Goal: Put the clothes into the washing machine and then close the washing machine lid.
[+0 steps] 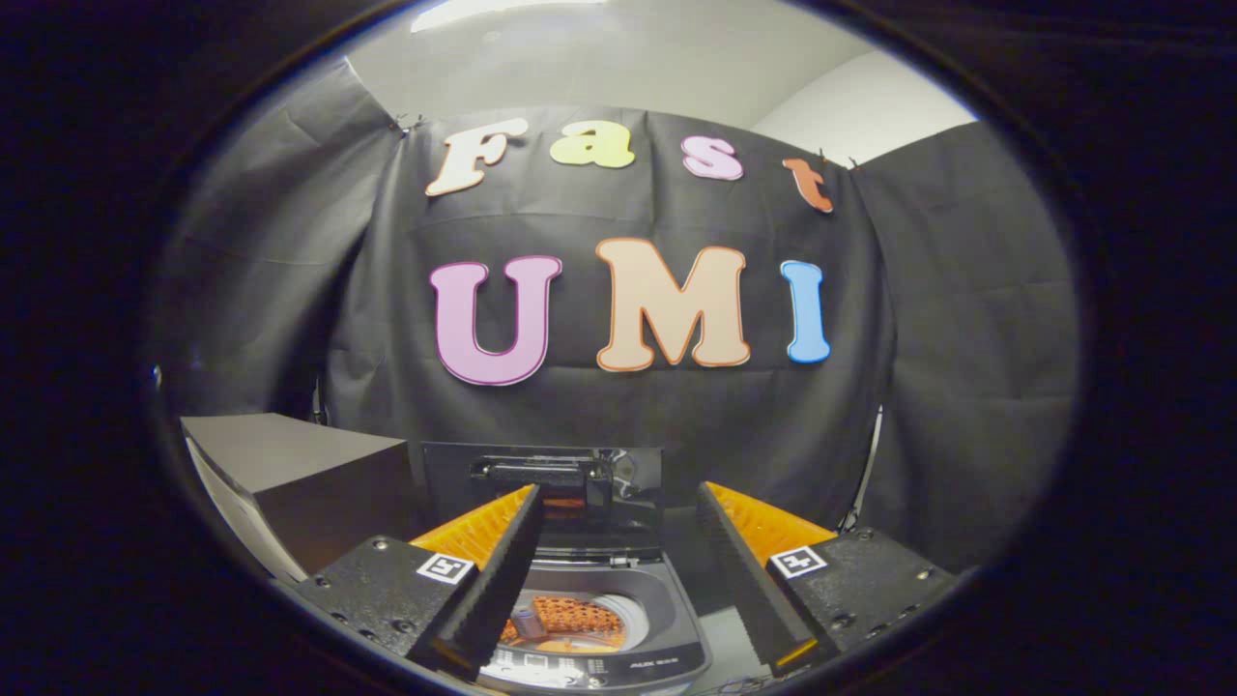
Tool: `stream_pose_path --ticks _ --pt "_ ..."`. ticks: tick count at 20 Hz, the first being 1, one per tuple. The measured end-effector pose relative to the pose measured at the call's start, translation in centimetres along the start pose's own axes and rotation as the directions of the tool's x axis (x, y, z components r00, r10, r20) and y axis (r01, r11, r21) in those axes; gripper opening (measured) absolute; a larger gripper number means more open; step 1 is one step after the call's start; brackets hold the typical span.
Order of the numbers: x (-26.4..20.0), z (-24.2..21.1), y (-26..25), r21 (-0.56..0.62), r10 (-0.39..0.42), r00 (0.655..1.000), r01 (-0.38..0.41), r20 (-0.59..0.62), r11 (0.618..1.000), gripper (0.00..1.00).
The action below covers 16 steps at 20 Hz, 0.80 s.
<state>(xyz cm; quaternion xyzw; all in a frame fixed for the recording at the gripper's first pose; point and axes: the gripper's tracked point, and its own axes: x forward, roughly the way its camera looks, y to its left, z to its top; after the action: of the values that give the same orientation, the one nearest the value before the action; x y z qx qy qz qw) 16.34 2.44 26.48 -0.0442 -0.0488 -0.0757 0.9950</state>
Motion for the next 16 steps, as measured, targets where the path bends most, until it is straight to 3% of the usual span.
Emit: stream_pose_path --ticks 9,16 --pt "-6.0 -3.5 -3.3 0.025 0.031 0.997 -0.032 0.064 0.999 0.96" --pt "-10.5 -7.9 -4.6 -0.037 0.045 0.997 -0.043 0.064 0.998 0.96"
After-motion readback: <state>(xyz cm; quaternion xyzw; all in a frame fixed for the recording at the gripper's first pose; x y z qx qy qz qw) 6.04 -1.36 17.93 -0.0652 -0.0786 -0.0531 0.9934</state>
